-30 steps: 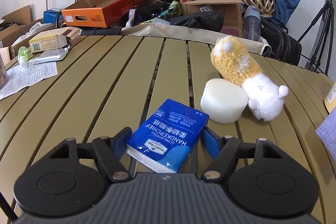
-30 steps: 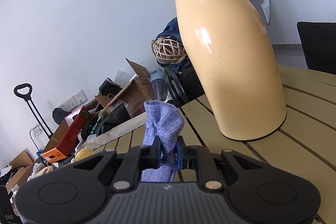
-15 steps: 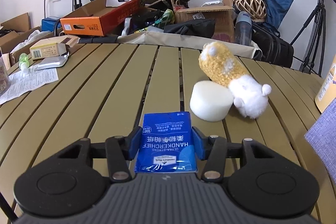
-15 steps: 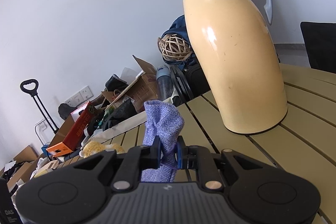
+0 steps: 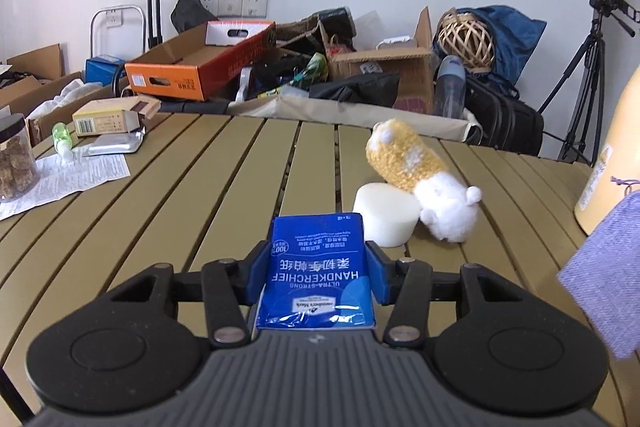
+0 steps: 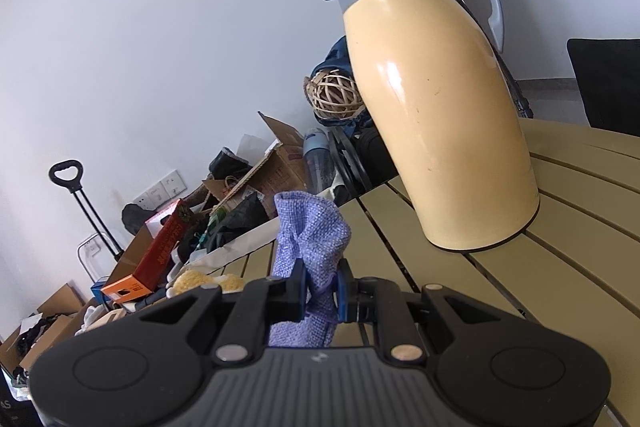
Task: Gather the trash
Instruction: 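Lift the tissue pack and mesh bag off the table and lower toward the bin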
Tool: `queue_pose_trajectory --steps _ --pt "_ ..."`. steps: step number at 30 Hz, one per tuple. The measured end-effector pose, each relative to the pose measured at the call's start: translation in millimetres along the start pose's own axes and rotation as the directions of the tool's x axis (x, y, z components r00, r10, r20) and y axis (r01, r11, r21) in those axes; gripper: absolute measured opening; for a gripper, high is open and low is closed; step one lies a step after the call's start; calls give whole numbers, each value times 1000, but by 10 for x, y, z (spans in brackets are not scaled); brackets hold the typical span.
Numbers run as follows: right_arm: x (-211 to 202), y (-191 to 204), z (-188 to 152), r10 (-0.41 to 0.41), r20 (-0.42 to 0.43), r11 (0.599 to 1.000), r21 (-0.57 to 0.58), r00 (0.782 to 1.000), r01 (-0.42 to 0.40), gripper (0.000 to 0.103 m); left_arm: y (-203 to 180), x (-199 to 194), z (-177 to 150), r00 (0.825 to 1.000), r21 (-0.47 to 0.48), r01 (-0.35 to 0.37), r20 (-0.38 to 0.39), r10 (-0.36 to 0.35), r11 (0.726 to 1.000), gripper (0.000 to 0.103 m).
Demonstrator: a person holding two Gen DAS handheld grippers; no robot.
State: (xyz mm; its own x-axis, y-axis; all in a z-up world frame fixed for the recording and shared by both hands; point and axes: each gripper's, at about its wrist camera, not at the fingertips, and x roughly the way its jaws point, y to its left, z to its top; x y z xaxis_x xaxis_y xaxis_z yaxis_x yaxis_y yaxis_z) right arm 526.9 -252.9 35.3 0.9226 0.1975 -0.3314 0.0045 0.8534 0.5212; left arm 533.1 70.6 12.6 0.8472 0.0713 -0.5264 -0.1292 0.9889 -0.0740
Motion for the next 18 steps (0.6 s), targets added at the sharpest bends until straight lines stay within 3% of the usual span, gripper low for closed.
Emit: queue_pose_trajectory --steps 11,18 --pt "-408 93 -139 47 6 998 -31 999 -47 14 -6 -583 -230 994 -4 21 107 -20 1000 51" --pt "-745 88 -302 75 3 997 -37 997 -75 14 23 -945 -447 990 -10 49 130 -47 999 51"
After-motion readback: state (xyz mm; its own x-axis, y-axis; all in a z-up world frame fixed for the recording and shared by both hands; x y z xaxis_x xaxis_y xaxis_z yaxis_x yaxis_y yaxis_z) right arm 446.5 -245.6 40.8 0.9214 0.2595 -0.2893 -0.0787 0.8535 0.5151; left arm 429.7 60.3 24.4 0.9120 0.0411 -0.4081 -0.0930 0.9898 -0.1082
